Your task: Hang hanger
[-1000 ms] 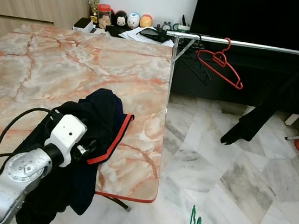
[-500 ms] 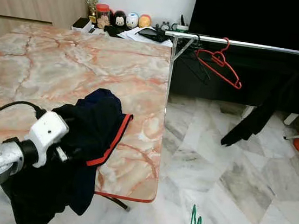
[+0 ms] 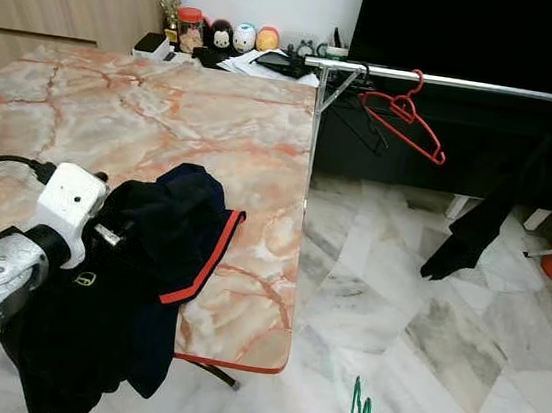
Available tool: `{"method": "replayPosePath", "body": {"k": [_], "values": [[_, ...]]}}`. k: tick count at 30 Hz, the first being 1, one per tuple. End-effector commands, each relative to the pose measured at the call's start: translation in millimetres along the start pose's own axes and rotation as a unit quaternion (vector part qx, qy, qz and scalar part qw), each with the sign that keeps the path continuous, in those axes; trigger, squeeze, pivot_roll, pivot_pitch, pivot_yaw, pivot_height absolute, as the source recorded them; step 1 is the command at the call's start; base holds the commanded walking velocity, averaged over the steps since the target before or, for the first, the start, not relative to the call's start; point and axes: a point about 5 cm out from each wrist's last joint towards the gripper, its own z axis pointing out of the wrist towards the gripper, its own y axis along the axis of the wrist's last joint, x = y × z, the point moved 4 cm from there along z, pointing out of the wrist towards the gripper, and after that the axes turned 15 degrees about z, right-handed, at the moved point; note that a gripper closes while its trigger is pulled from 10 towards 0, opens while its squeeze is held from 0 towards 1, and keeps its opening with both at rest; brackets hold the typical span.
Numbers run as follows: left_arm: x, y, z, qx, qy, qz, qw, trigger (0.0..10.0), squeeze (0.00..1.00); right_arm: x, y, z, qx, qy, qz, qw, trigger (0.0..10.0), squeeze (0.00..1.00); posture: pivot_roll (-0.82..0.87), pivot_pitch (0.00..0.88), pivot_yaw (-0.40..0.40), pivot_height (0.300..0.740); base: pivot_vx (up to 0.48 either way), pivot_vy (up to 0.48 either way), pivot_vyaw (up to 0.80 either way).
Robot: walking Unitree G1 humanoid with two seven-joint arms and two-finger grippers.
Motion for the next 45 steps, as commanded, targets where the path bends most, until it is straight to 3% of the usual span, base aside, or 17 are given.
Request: {"method": "replayPosePath", "body": {"k": [1,2,4,9,13,16,19,20,22,23,26,29,33,34,36,41,45], "values": [[-21.3,4,-4.1,-0.011,-0.075,-0.010,0.997,10.0,0.00,0.1,2,0.3,-0.003,-0.001,-0.003,1.000,10.0,0.00,0.17,0.000,-0.035,0.740,0.000,0.000,0.00],[-38.1,5,-14.4,-0.019,-0.137,-0.011,0.990,10.0,0.00,0.3,2,0.3,-0.003,-0.001,-0.004,1.000,10.0,0.00,0.17,0.000,-0.033,0.740,0.000,0.000,0.00],[-43.0,5,-19.3,-0.021,-0.155,-0.028,0.987,10.0,0.00,0.4,2,0.3,-0.003,0.000,-0.004,1.000,10.0,0.00,0.17,0.000,-0.033,0.740,0.000,0.000,0.00],[-32.7,5,-24.1,-0.039,-0.135,-0.066,0.988,10.0,0.00,1.0,3,0.4,-0.003,0.002,-0.005,1.000,10.0,0.00,0.16,0.000,-0.034,0.740,0.000,0.000,0.00],[-11.5,-1,-25.5,-0.035,-0.075,-0.080,0.993,10.0,0.00,0.8,3,0.5,-0.004,0.001,-0.006,1.000,10.0,0.00,0.17,0.000,-0.033,0.740,0.000,0.000,0.00],[14.2,-9,-28.1,-0.034,0.012,-0.100,0.994,10.0,0.00,0.5,4,0.5,-0.004,0.001,-0.006,1.000,10.0,0.00,0.16,0.000,-0.035,0.740,0.000,0.000,0.00],[34.1,-34,-27.5,0.020,0.119,-0.116,0.986,10.0,0.00,0.0,4,0.6,-0.004,0.000,-0.009,1.000,10.0,0.00,0.17,0.000,-0.037,0.740,0.000,0.000,0.00],[34.1,-34,-27.5,0.020,0.119,-0.116,0.986,10.0,0.00,0.0,4,0.6,-0.004,0.000,-0.009,1.000,10.0,0.00,0.17,0.000,-0.037,0.740,0.000,0.000,0.00],[26.0,-36,-26.3,0.026,0.107,-0.124,0.986,10.0,0.00,-0.3,4,0.5,-0.005,0.000,-0.009,1.000,10.0,0.00,0.16,0.000,-0.037,0.740,0.000,0.000,0.00],[4.4,-29,-24.8,0.010,0.048,-0.127,0.991,10.0,0.00,-0.3,4,0.6,-0.005,0.000,-0.010,1.000,10.0,0.00,0.16,0.000,-0.037,0.740,0.000,0.000,0.00],[-27.6,-13,-31.7,-0.026,-0.061,-0.140,0.988,10.0,0.00,-0.5,4,0.5,-0.005,0.000,-0.010,1.000,10.0,0.00,0.16,0.000,-0.037,0.740,0.000,0.000,0.00],[-42.2,-9,-43.5,-0.033,-0.128,-0.152,0.980,10.0,0.00,-0.8,4,0.5,-0.005,0.000,-0.011,1.000,10.0,0.00,0.17,0.000,-0.038,0.740,0.000,0.000,0.00],[-25.2,-12,-43.2,-0.037,-0.081,-0.155,0.984,10.0,0.00,-0.6,4,0.5,-0.004,0.001,-0.012,1.000,10.0,0.00,0.17,0.000,-0.037,0.740,0.000,0.000,0.00],[-9.7,-13,-38.9,-0.049,-0.024,-0.157,0.986,10.0,0.00,-0.5,4,0.5,-0.005,0.002,-0.013,1.000,10.0,0.00,0.17,0.000,-0.038,0.740,0.000,0.000,0.00],[-0.3,-14,-36.4,-0.059,0.020,-0.171,0.983,10.0,0.00,-0.7,4,0.5,-0.005,0.001,-0.012,1.000,10.0,0.00,0.17,0.000,-0.037,0.740,0.000,0.000,0.00],[-0.8,-15,-37.0,-0.066,0.055,-0.194,0.977,10.0,0.00,-1.3,4,0.4,-0.006,0.000,-0.011,1.000,10.0,0.00,0.16,0.000,-0.038,0.740,0.000,0.000,0.00],[2.3,-18,-33.1,-0.068,0.130,-0.218,0.965,10.0,0.00,-2.1,4,0.4,-0.006,0.000,-0.012,1.000,10.0,0.00,0.17,0.000,-0.042,0.740,0.000,0.000,0.00]]}}
